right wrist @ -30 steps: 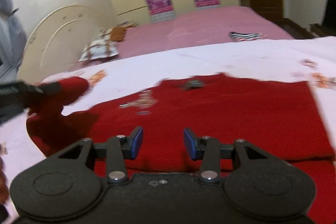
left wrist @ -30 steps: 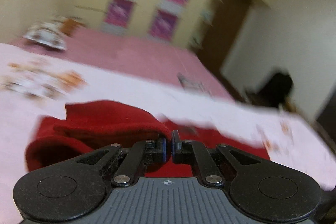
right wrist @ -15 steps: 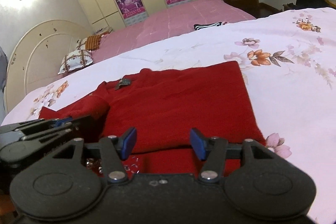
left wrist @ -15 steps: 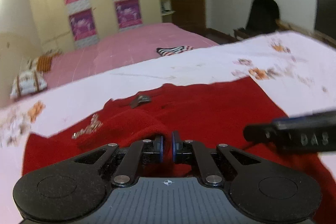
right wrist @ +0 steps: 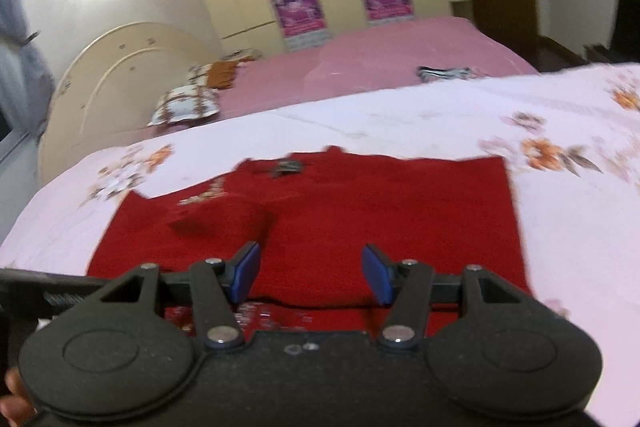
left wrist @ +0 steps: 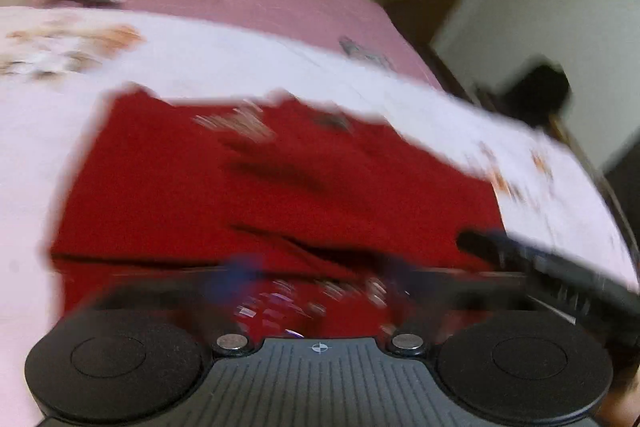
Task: Fold small clothes
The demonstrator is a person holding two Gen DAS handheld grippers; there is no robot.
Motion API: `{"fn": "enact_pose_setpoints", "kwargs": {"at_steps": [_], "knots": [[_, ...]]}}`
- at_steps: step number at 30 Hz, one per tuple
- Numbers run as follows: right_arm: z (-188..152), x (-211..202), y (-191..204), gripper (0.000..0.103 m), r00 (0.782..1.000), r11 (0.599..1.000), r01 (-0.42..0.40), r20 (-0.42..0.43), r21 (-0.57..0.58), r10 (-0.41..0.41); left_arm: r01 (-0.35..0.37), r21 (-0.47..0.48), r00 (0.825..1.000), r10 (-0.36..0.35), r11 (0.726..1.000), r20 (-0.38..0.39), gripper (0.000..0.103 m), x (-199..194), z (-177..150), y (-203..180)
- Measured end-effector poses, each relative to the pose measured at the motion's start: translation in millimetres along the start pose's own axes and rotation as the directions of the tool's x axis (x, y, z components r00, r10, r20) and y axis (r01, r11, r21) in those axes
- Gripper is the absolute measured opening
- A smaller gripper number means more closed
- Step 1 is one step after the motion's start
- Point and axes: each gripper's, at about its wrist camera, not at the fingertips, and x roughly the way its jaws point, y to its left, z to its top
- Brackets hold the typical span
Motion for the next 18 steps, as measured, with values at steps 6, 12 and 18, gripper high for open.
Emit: {"fn": "enact_pose_setpoints", "kwargs": {"at_steps": [6,12,18], "knots": [[-7,25,57,0.055,0.998,0.982,-0.051,-0.033,-0.182,0.045,-0.112,-0.112,0.991,0.120,0.987,0.067,0.103,-17,9,62],[-28,63,105,0.050,0.993,0.871,0.073,-0.042,-0.486,-0.107,-0.160,-0.092,0.986,0.164,0.983,0.038,0.102,11,6,78],[-35,83,123,0.016,0.988,0.796,0.126,0.002,-0.592,-0.154,-0.192,-0.039,0.981,0.191,0.981,-0.015,0.103,43,4,75]]}}
